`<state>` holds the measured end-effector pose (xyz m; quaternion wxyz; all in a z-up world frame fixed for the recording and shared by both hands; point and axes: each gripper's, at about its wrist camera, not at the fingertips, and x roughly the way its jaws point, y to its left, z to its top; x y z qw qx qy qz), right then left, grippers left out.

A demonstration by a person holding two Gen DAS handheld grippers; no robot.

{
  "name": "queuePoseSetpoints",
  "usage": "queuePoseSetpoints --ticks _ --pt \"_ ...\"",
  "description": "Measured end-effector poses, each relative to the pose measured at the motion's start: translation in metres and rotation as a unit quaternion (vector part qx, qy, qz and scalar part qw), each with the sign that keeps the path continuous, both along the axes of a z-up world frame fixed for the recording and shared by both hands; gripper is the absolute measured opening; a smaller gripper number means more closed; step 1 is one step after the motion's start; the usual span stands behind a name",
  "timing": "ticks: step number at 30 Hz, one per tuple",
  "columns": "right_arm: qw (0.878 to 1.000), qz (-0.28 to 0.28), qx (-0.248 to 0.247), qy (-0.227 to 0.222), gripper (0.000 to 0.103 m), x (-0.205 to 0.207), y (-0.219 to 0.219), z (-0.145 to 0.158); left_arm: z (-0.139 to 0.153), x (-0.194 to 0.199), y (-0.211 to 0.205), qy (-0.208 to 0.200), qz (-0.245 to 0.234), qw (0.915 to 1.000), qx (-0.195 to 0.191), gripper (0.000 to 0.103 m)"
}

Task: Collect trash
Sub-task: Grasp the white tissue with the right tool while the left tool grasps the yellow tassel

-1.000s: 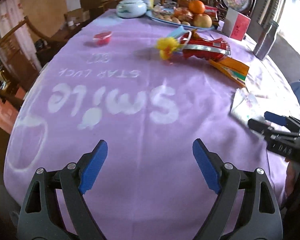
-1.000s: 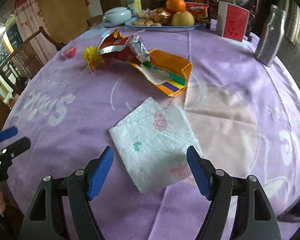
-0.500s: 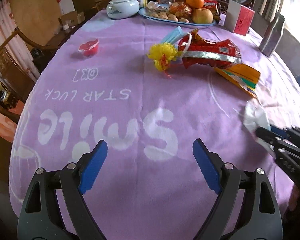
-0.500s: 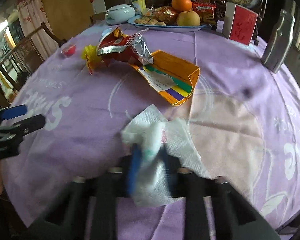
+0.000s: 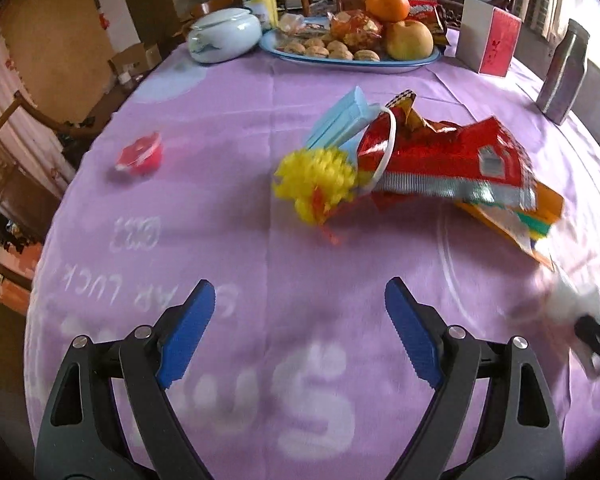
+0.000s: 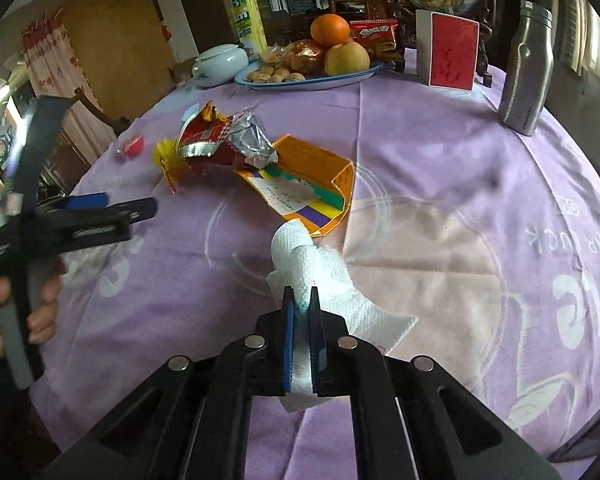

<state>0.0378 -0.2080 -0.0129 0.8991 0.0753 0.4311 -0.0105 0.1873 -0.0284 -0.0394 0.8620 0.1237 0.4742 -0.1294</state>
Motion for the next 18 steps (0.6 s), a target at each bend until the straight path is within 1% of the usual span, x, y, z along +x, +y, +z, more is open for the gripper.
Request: queuePoseSetpoints --ticks 1,5,8,10,12,16,17,18 --pt "1.000 0.000 0.001 0.000 0.007 -0.001 -0.001 0.001 -0.002 0.006 -0.003 0.002 -0.002 1.0000 0.000 0.083" --pt "1.000 -0.002 0.010 -0.002 0.007 -0.002 -0.008 0.002 -0.012 0.027 -0.012 0.016 -0.009 0.9998 -0.001 0.076" --pt "1.000 -0.001 0.015 0.000 0.007 -0.001 -0.011 0.002 -0.017 0.042 -0.015 0.024 -0.008 0.9997 -0.002 0.074" --pt "1.000 -0.001 0.019 0.001 0.007 0.001 -0.012 0.001 -0.018 0.050 -0.015 0.025 -0.007 0.9996 -0.010 0.073" --pt "1.000 -0.001 0.021 0.001 0.008 0.002 -0.012 0.001 -0.018 0.058 -0.014 0.029 -0.005 0.9994 -0.018 0.069" --pt "1.000 0.001 0.024 0.003 0.008 0.006 -0.011 -0.002 -0.017 0.069 -0.015 0.029 -0.006 0.9993 -0.022 0.057" --pt "1.000 0.003 0.024 0.004 0.008 0.007 -0.010 -0.003 -0.016 0.071 -0.016 0.031 -0.006 0.9992 -0.023 0.050" --pt "1.000 0.004 0.023 0.005 0.008 0.007 -0.010 -0.003 -0.015 0.072 -0.017 0.031 -0.007 0.9992 -0.024 0.041"
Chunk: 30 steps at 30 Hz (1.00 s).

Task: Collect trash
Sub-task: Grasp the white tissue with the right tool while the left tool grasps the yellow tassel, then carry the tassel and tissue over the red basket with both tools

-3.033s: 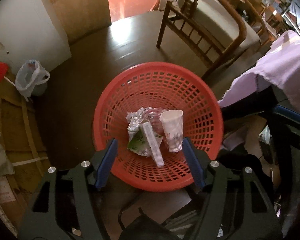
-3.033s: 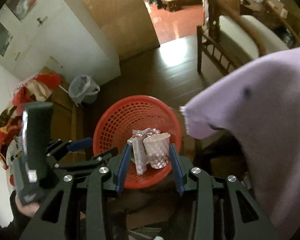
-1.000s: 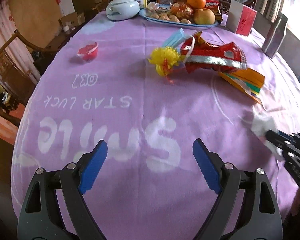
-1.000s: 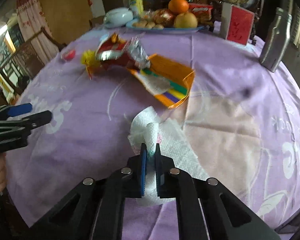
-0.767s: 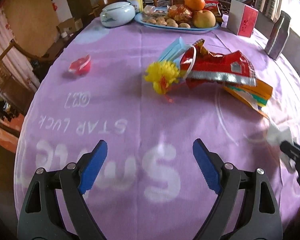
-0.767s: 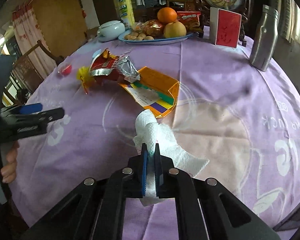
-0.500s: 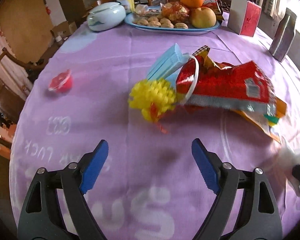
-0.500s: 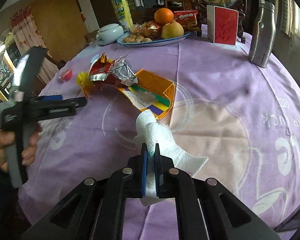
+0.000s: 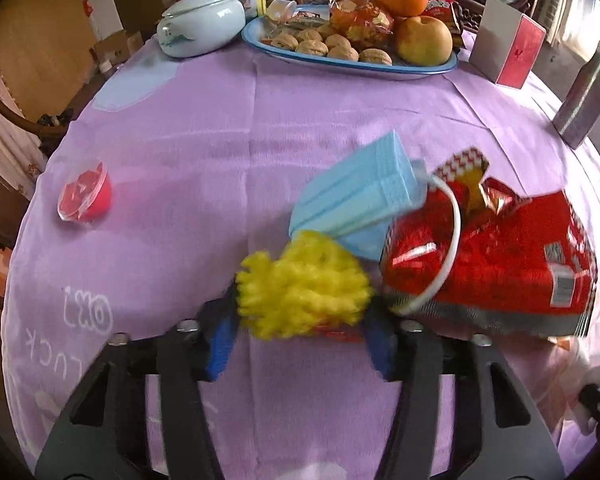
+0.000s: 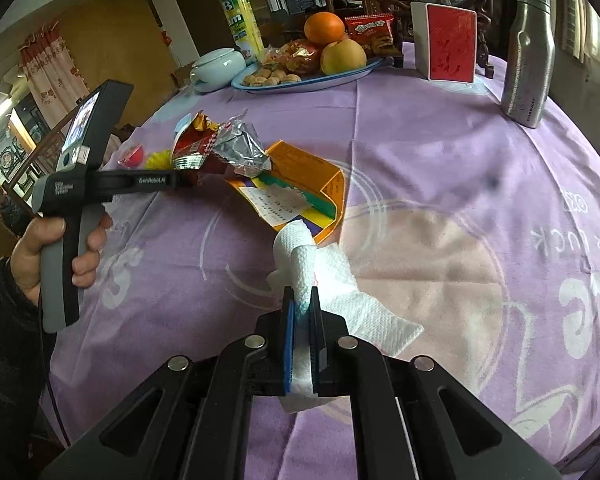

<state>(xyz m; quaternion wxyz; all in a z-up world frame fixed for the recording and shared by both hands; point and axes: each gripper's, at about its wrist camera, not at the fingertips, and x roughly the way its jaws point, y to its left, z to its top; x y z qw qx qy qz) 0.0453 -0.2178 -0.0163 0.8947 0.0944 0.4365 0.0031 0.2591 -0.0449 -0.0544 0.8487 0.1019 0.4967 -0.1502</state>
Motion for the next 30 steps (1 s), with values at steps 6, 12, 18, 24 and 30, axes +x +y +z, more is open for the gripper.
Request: queuePoseSetpoints --ticks 6,12,18,24,30 --pt "1.000 0.002 -0.002 -0.002 0.008 0.000 0.002 0.002 0.007 -0.007 0.002 0.002 -0.006 1.0000 -0.006 0.032" --pt "1.000 0.008 -0.009 -0.006 0.007 -0.008 0.011 0.009 0.021 -0.036 0.017 -0.002 -0.007 1.0000 -0.003 0.031" --pt "1.000 0.007 -0.018 -0.010 0.007 -0.025 0.020 0.015 0.032 -0.079 0.029 -0.004 -0.021 0.9998 0.003 0.031" --pt "0.999 0.004 -0.033 -0.009 0.007 -0.047 0.029 0.020 0.043 -0.125 0.036 -0.016 -0.039 0.9991 -0.009 0.031" --pt "0.999 0.000 -0.042 -0.010 0.007 -0.067 0.038 0.023 0.053 -0.161 0.042 -0.028 -0.048 0.9982 -0.023 0.031"
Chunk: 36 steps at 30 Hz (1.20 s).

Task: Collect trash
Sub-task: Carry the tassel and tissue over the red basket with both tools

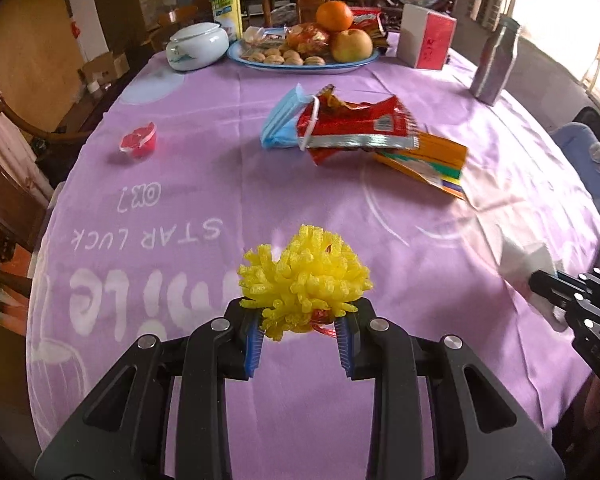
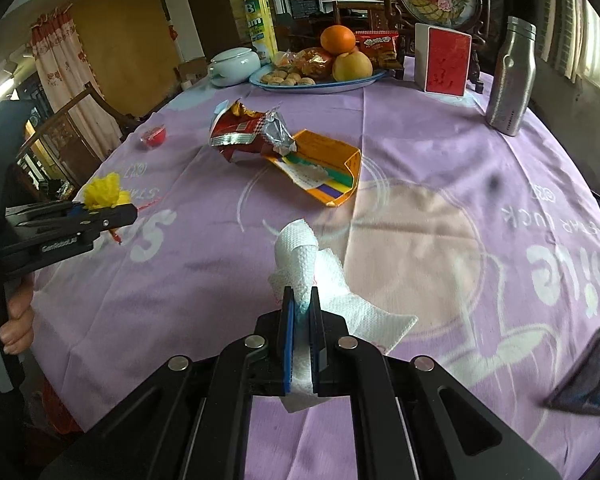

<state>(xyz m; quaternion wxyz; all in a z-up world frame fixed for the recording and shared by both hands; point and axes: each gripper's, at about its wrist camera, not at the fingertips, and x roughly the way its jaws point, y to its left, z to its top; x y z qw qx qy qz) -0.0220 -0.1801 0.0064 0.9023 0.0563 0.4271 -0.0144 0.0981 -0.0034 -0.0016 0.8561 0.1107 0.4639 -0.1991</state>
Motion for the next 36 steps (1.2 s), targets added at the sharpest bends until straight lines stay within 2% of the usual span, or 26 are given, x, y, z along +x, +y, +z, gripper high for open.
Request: queuePoseSetpoints --ticks 13,21,28,36 --pt "1.000 -0.003 -0.013 -0.015 0.007 -0.031 0.009 0.011 0.008 -0.040 0.003 -0.008 -0.005 0.9998 -0.017 0.031" --pt "0.999 0.019 -0.010 -0.026 0.007 -0.037 0.021 0.019 0.017 -0.060 0.019 -0.023 0.005 0.9993 -0.027 0.031" --pt "0.996 0.086 0.009 -0.030 0.007 -0.040 0.063 0.021 0.018 -0.094 0.066 -0.033 0.051 0.9974 -0.038 0.031" --pt "0.978 0.207 0.027 -0.019 0.007 -0.041 0.150 0.022 0.021 -0.149 0.149 -0.049 0.128 0.9885 -0.065 0.031"
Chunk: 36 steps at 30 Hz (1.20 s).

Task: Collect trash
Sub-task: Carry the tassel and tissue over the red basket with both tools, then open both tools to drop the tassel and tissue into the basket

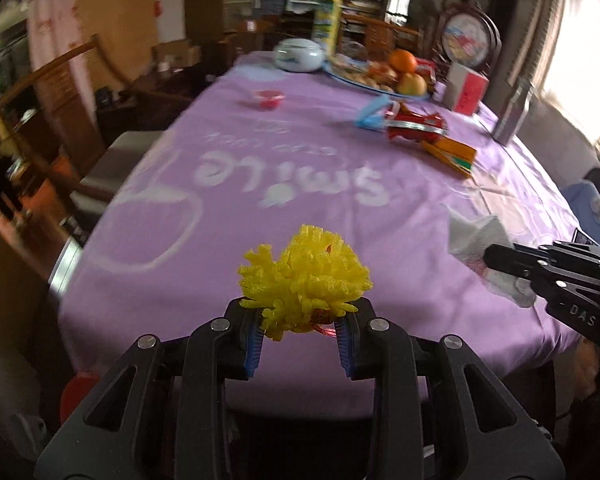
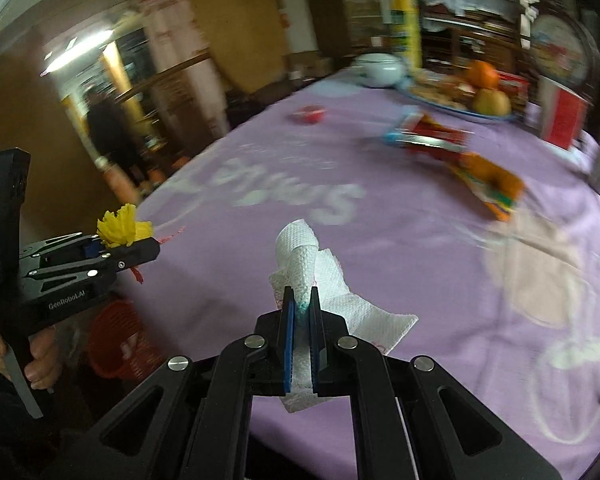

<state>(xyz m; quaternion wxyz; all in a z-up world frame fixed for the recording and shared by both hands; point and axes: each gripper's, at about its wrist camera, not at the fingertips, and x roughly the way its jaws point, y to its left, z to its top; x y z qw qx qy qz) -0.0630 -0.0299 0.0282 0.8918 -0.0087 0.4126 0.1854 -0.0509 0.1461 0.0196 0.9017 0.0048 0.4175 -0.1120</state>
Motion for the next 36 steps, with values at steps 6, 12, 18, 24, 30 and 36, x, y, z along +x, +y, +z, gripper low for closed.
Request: queuePoseSetpoints --ticks 6,12,18,24,30,36 --pt "0.995 0.100 -0.007 0.009 0.007 -0.006 0.085 0.000 -0.001 -0.047 0.071 -0.006 0.081 0.9966 -0.014 0.031" --pt "0.974 0.224 -0.024 0.023 0.007 -0.021 0.195 -0.011 -0.021 -0.099 0.158 0.005 0.199 0.9799 -0.012 0.031" --pt "0.939 0.334 -0.060 0.060 0.007 -0.043 0.300 -0.050 -0.076 -0.128 0.237 0.068 0.293 0.9529 -0.037 0.031" --pt "0.912 0.381 -0.092 0.122 0.007 -0.038 0.381 -0.111 -0.152 -0.135 0.296 0.157 0.350 0.9211 -0.068 0.031" --pt "0.897 0.396 -0.103 0.167 0.007 -0.025 0.428 -0.162 -0.200 -0.136 0.332 0.207 0.372 0.9004 -0.089 0.032" --pt "0.900 0.385 -0.083 0.187 0.033 -0.016 0.440 -0.183 -0.222 -0.124 0.342 0.238 0.383 0.8884 -0.087 0.044"
